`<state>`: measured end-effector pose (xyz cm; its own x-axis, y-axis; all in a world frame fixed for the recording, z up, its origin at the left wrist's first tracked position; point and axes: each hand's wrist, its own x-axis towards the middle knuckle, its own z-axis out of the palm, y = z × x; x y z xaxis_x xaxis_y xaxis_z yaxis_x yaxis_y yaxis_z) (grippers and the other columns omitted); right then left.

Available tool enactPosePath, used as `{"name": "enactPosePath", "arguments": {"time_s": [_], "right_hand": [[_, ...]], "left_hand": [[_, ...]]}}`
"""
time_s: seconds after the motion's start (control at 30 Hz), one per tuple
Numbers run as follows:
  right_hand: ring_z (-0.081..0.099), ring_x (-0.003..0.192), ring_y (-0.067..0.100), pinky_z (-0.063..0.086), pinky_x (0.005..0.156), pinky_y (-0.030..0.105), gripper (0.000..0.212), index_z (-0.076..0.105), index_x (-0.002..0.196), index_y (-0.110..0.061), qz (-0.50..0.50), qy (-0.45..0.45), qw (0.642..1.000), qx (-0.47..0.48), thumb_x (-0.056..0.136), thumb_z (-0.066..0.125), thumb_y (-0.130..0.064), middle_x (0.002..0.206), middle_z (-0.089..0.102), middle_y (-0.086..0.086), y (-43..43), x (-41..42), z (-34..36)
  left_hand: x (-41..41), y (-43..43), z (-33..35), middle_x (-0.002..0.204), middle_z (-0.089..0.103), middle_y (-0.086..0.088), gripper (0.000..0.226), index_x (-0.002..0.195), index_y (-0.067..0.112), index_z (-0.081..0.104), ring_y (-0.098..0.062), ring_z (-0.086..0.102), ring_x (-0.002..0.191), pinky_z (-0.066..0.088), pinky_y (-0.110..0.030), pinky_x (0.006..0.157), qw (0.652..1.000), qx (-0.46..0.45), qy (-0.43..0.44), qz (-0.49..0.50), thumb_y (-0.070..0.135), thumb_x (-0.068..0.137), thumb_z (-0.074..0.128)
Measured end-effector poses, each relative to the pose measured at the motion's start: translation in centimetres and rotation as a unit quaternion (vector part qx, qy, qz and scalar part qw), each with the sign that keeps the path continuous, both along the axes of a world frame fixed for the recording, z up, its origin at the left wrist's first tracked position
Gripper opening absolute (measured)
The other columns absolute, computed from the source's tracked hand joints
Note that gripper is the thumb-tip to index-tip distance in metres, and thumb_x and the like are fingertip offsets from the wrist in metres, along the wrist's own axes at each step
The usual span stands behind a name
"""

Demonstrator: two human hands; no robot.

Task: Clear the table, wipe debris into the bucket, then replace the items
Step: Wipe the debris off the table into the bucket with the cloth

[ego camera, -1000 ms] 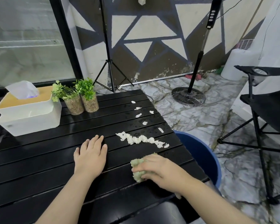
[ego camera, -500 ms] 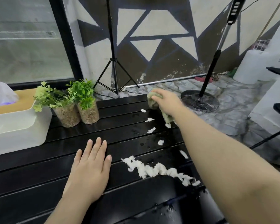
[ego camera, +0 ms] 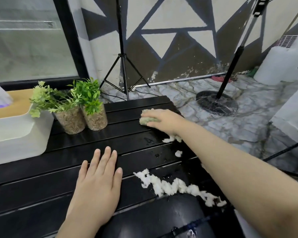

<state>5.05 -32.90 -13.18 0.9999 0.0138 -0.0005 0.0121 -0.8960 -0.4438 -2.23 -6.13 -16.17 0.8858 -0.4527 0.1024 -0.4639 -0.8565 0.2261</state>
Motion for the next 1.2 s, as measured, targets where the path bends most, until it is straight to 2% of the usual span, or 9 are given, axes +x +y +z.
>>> {"name": "enactPosePath", "arguments": {"time_s": [0.17,0.27,0.4,0.57,0.63,0.77,0.9,1.03,1.2], "right_hand": [[0.035,0.135,0.012,0.028,0.113,0.042,0.042,0.051,0.129,-0.034,0.139,0.047,0.988,0.046,0.090,0.059,-0.021,0.145,0.044,0.000,2.8,-8.1,0.0],[0.048,0.116,0.001,0.033,0.101,0.016,0.039,0.055,0.123,-0.037,0.171,0.026,0.984,0.038,0.088,0.061,-0.024,0.132,0.057,-0.001,2.6,-9.3,1.6],[0.052,0.119,0.019,0.037,0.099,0.027,0.035,0.056,0.124,-0.032,-0.019,-0.139,0.990,0.036,0.091,0.057,-0.025,0.132,0.057,0.001,0.4,-3.2,3.9],[0.040,0.130,0.027,0.032,0.107,0.037,0.039,0.045,0.133,-0.026,-0.121,-0.066,0.989,0.043,0.094,0.048,-0.033,0.141,0.047,0.005,0.6,4.3,0.8],[0.033,0.134,0.027,0.026,0.110,0.044,0.047,0.041,0.135,-0.023,-0.109,0.000,0.994,-0.015,0.092,0.046,-0.042,0.144,0.042,0.004,1.9,5.8,-0.3],[0.030,0.137,0.019,0.017,0.108,0.023,0.046,0.041,0.138,-0.023,-0.009,-0.014,0.999,-0.027,0.093,0.051,-0.028,0.150,0.036,0.000,4.5,5.4,-0.4],[0.023,0.140,0.015,0.015,0.114,0.029,0.045,0.045,0.134,-0.031,0.129,0.011,0.992,-0.011,0.092,0.055,-0.020,0.148,0.039,0.004,6.0,-0.1,0.0],[0.028,0.139,0.012,0.017,0.116,0.029,0.043,0.050,0.131,-0.021,0.257,0.027,0.966,0.003,0.092,0.052,-0.004,0.141,0.048,0.001,6.2,-6.6,0.4],[0.046,0.112,-0.006,0.033,0.099,0.012,0.045,0.057,0.121,-0.040,0.174,-0.004,0.982,0.075,0.088,0.059,-0.009,0.119,0.053,-0.020,2.8,-9.3,3.7]], "left_hand": [[0.0,0.0,-0.1,0.154,-0.010,0.015,0.072,0.145,0.030,-0.002,-0.001,-0.026,0.130,-0.007,-0.033,0.115,1.000,-0.004,-0.001,0.000,0.051,0.077,-0.014],[-0.1,0.0,-0.2,0.153,-0.012,0.015,0.067,0.145,0.030,-0.003,0.000,-0.028,0.129,-0.009,-0.033,0.114,1.000,-0.013,-0.004,0.000,0.050,0.082,-0.011],[0.0,-0.1,-0.3,0.155,-0.010,0.012,0.057,0.145,0.028,-0.004,0.002,-0.026,0.129,-0.011,-0.032,0.114,0.999,-0.035,0.005,0.015,0.045,0.092,0.007],[-0.1,-0.1,-0.3,0.156,-0.008,0.008,0.057,0.146,0.026,0.001,0.001,-0.025,0.129,-0.011,-0.031,0.114,0.998,-0.047,0.000,0.030,0.044,0.093,0.014],[0.0,-0.2,-0.3,0.156,-0.009,0.008,0.056,0.146,0.026,-0.001,0.000,-0.025,0.131,-0.013,-0.031,0.113,0.999,-0.042,0.005,0.032,0.044,0.093,0.012],[0.2,-0.3,-0.3,0.156,-0.011,0.007,0.057,0.145,0.025,-0.003,-0.008,-0.018,0.141,-0.013,-0.032,0.113,0.999,-0.025,0.009,0.042,0.043,0.094,0.010],[0.0,-0.1,-0.2,0.157,-0.008,0.005,0.056,0.146,0.024,-0.001,-0.010,-0.016,0.142,-0.010,-0.033,0.114,0.999,-0.030,0.014,0.037,0.042,0.094,0.010],[0.3,-0.1,-0.4,0.156,-0.009,0.005,0.056,0.146,0.023,-0.001,-0.010,-0.016,0.142,-0.010,-0.034,0.114,0.999,-0.034,0.017,0.030,0.041,0.094,0.009],[0.4,0.1,-0.5,0.156,-0.008,0.006,0.057,0.146,0.024,-0.001,-0.010,-0.016,0.142,-0.008,-0.035,0.116,0.999,-0.031,0.017,0.022,0.042,0.093,0.009]]}}
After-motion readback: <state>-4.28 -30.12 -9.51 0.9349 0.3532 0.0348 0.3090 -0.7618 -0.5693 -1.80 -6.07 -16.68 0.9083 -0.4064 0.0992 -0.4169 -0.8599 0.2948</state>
